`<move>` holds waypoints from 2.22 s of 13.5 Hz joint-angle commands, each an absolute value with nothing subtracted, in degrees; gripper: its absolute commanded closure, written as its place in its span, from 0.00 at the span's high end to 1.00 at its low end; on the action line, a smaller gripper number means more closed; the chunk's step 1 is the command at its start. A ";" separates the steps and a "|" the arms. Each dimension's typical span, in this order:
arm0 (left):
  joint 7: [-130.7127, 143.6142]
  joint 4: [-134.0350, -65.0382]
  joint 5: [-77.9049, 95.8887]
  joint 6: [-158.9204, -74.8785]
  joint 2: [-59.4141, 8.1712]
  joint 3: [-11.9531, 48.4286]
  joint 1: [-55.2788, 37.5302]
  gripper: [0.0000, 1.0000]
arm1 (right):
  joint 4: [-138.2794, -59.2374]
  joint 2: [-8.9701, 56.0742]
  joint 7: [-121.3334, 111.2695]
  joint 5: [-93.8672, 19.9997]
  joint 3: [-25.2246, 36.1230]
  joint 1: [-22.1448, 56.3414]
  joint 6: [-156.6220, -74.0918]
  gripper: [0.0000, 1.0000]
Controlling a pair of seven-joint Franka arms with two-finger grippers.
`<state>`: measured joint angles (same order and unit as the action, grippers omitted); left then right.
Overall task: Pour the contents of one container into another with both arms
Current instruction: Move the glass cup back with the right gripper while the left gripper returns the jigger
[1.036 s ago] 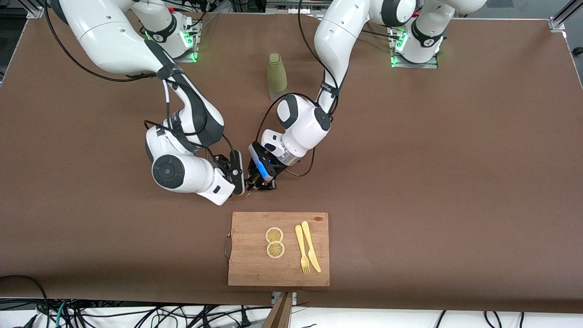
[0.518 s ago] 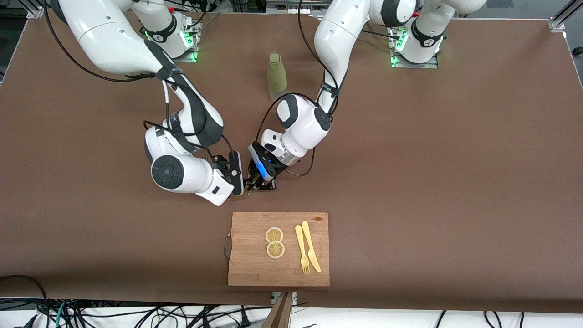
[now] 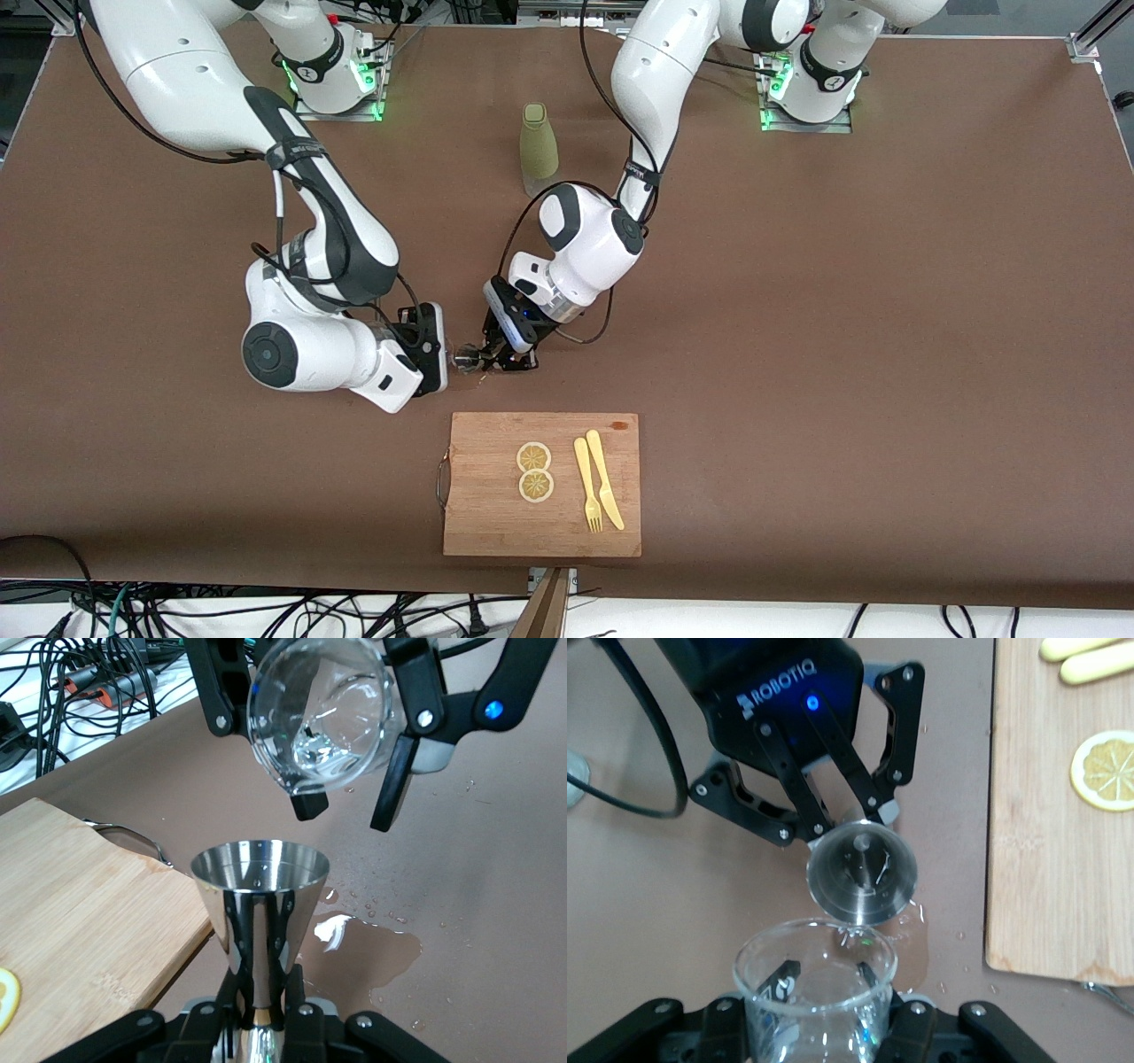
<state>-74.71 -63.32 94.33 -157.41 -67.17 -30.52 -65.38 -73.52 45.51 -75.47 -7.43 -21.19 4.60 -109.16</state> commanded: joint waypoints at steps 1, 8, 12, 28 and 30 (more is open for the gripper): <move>-75.58 -63.81 93.69 -157.06 -64.78 -30.41 -63.91 0.00 | -72.95 45.70 -79.96 -13.42 -19.87 3.43 -108.98 0.37; -94.79 -70.47 93.87 -142.51 -53.19 -15.93 -45.73 0.00 | -73.47 45.79 -95.07 -31.34 -13.37 1.06 -108.81 0.37; -108.25 -77.68 93.69 -122.75 -49.22 -14.68 -34.83 0.00 | -75.40 45.79 -105.71 -41.82 -8.62 0.36 -108.11 0.37; -149.22 -74.02 65.13 -62.42 -59.75 -25.93 0.42 0.00 | -91.31 46.76 -140.44 -66.36 1.05 -2.99 -104.07 0.37; -153.97 -69.89 63.29 -59.52 -63.96 -25.93 4.46 0.00 | -92.46 46.76 -141.85 -66.36 2.28 -3.16 -103.37 0.37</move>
<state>-148.21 -76.48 65.07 -64.47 -58.56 -26.01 1.20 -90.37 47.75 -139.61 -64.87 1.17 -2.79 -104.91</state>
